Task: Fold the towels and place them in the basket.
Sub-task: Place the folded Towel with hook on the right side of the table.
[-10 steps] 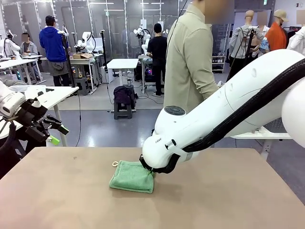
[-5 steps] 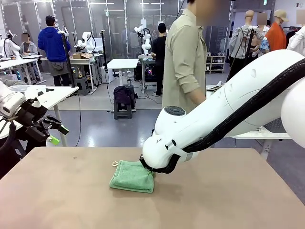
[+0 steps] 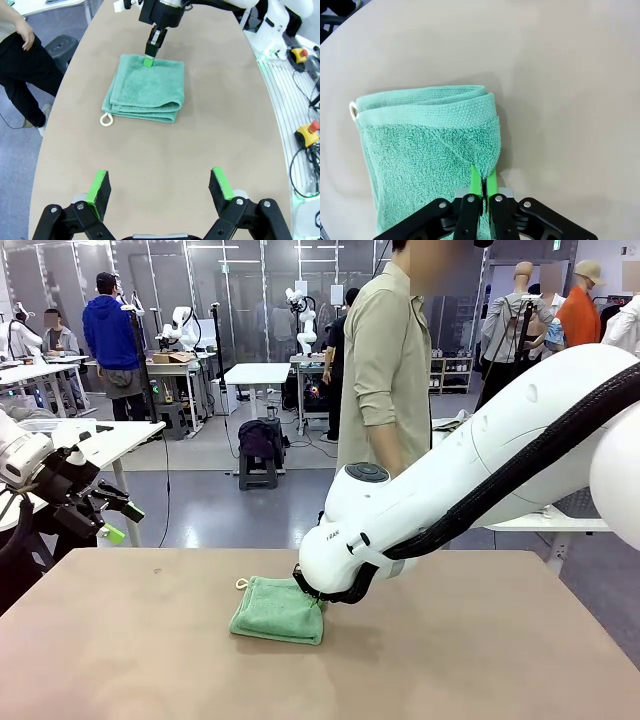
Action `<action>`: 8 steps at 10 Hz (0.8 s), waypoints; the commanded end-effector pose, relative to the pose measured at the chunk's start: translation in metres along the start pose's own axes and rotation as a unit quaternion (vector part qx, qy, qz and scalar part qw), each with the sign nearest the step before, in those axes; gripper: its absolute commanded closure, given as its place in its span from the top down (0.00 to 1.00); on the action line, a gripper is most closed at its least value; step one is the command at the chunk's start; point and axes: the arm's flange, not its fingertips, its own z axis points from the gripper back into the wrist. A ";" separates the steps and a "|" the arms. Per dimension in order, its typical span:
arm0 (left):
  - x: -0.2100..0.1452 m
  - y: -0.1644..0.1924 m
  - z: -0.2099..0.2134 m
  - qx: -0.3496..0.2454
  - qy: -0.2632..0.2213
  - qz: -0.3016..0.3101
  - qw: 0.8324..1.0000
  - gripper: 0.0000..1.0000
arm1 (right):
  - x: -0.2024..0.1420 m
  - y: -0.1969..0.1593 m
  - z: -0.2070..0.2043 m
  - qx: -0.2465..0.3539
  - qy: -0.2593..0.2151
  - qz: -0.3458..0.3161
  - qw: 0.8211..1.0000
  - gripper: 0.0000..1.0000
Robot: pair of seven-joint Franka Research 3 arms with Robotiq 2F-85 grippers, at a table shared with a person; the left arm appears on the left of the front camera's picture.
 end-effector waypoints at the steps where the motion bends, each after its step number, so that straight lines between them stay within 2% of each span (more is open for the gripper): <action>1: 0.001 0.000 0.001 -0.002 0.008 0.005 1.000 1.00 | 0.005 -0.007 0.007 -0.003 -0.020 0.013 1.000 0.04; 4: 0.001 0.000 0.001 -0.002 0.008 0.005 1.000 1.00 | 0.033 -0.040 0.021 -0.017 -0.052 0.053 0.997 0.04; 8: 0.001 0.000 0.001 -0.002 0.008 0.005 1.000 1.00 | 0.092 -0.104 0.034 -0.031 -0.084 0.086 0.992 0.04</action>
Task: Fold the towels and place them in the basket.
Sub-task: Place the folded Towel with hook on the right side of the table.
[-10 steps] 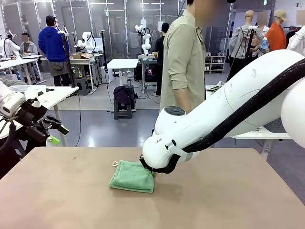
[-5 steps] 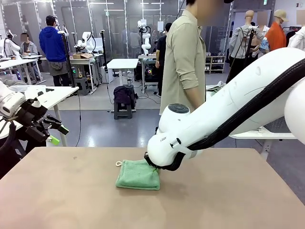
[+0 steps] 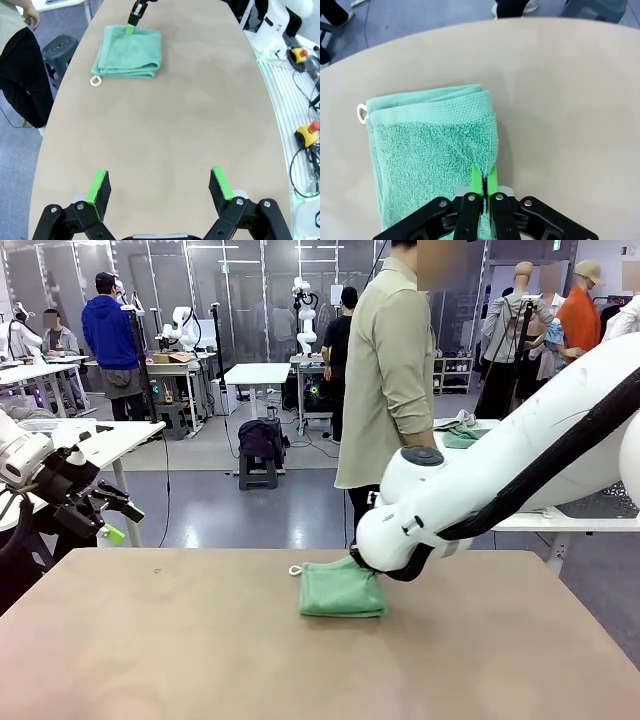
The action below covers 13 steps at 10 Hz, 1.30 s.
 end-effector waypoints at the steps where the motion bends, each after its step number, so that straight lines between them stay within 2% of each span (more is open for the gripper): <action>1: 0.001 0.000 0.001 -0.002 0.008 0.005 1.000 1.00 | 0.018 -0.031 0.001 0.002 -0.017 0.025 1.000 0.04; 5: 0.001 0.000 0.001 -0.002 0.008 0.005 1.000 1.00 | 0.068 -0.141 0.015 -0.024 -0.042 0.009 0.999 0.04; 7: 0.001 0.000 0.001 -0.002 0.008 0.005 1.000 1.00 | 0.087 -0.190 0.017 -0.039 -0.044 0.029 0.998 0.04; 10: 0.001 0.000 0.001 -0.002 0.008 0.005 1.000 1.00 | 0.109 -0.243 0.014 -0.048 -0.043 0.057 0.996 0.04; 13: 0.001 0.000 0.001 -0.002 0.008 0.005 1.000 1.00 | 0.113 -0.272 0.013 -0.059 -0.030 0.053 0.996 0.04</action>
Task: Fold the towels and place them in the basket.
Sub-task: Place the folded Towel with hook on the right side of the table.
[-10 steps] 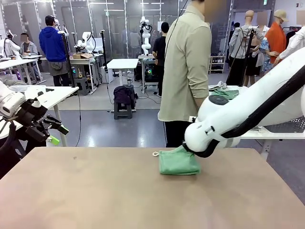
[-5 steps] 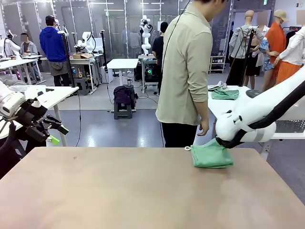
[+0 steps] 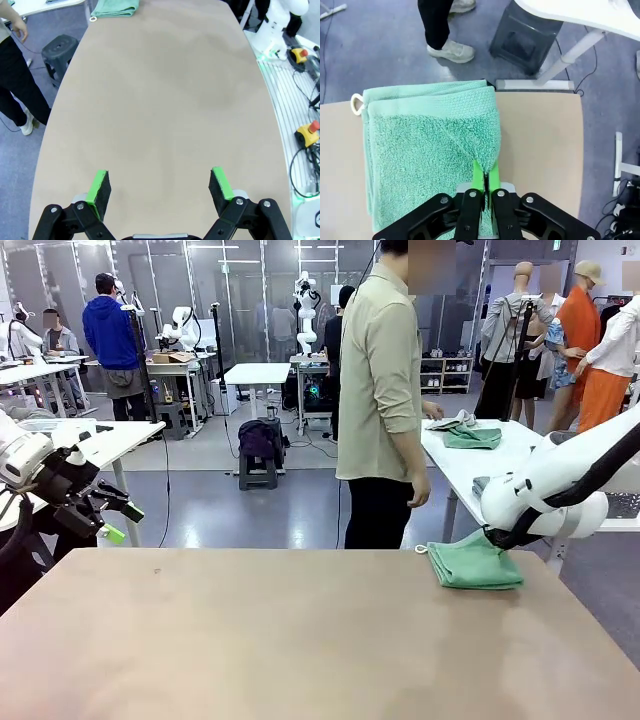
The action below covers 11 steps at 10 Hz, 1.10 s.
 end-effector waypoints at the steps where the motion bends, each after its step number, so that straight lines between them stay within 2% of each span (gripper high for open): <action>1: 0.001 0.000 0.001 -0.002 0.008 0.004 1.000 1.00 | 0.003 -0.008 -0.003 0.012 0.013 0.006 1.000 0.04; 5: 0.001 0.000 0.001 -0.002 0.008 0.004 1.000 1.00 | 0.001 -0.011 0.002 0.005 0.007 0.005 1.000 0.44; 8: 0.001 0.000 0.001 -0.002 0.008 0.004 1.000 1.00 | 0.003 -0.020 0.028 0.003 -0.009 0.001 1.000 0.73; 11: 0.001 0.000 0.001 -0.002 0.008 0.004 1.000 1.00 | -0.015 -0.028 0.097 -0.001 -0.008 -0.002 1.000 0.73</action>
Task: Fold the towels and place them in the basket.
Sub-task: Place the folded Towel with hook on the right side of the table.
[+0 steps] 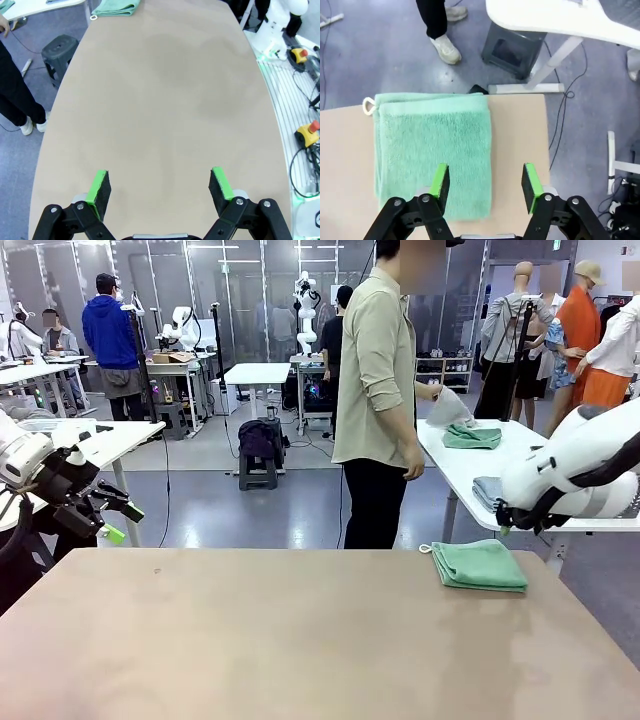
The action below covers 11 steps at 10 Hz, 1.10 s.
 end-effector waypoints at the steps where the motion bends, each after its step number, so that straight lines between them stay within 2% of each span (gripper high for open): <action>1: 0.001 0.000 0.001 -0.002 0.008 0.004 1.000 1.00 | -0.032 -0.008 0.056 0.003 0.020 0.016 1.000 0.73; 3: 0.001 0.000 0.001 -0.002 0.008 0.004 1.000 1.00 | -0.067 0.002 0.106 0.000 0.042 0.020 0.999 0.73; 5: 0.001 0.000 0.001 -0.002 0.008 0.004 1.000 1.00 | -0.094 0.013 0.131 0.001 0.085 0.040 0.996 0.73; 7: 0.001 0.000 0.001 -0.002 0.008 0.004 1.000 1.00 | -0.110 0.020 0.144 0.006 0.092 0.058 0.994 0.73; 11: 0.001 0.000 0.001 -0.002 0.008 0.004 1.000 1.00 | -0.112 0.026 0.144 0.006 0.094 0.044 0.995 0.73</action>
